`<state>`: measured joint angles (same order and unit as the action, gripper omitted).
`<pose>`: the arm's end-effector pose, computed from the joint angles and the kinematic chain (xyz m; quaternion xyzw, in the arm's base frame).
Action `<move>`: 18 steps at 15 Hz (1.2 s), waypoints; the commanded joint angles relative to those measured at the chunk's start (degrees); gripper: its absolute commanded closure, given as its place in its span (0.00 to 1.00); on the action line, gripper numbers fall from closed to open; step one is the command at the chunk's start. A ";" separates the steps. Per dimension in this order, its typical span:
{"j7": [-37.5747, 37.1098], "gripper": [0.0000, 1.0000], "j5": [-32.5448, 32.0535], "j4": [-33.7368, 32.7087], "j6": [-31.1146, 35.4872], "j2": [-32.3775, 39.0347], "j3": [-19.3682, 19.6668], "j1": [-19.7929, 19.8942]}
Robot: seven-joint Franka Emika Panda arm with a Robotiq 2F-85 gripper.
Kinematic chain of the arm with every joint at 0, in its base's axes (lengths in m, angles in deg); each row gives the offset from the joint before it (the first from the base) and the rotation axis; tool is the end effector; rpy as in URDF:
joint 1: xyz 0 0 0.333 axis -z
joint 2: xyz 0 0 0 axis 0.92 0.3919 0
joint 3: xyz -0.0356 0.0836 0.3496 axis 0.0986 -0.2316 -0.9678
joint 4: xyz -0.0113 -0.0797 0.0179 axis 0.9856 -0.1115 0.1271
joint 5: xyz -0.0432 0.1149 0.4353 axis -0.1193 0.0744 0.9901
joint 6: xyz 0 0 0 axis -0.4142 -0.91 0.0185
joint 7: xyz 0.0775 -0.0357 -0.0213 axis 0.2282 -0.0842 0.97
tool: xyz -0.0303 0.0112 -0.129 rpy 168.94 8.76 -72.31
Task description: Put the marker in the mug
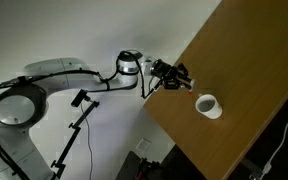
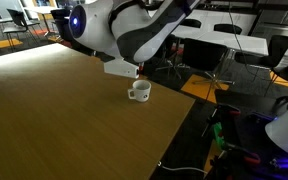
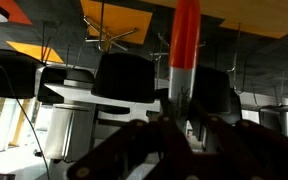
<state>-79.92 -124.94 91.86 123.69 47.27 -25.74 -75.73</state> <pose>0.6832 -0.0358 0.2222 0.5896 -0.6479 0.2726 0.3979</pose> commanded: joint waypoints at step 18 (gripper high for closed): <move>0.52 0.94 -1.44 -8.19 -3.91 12.11 0.32 0.47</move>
<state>-79.91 -126.05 86.85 122.09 57.28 -25.44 -74.97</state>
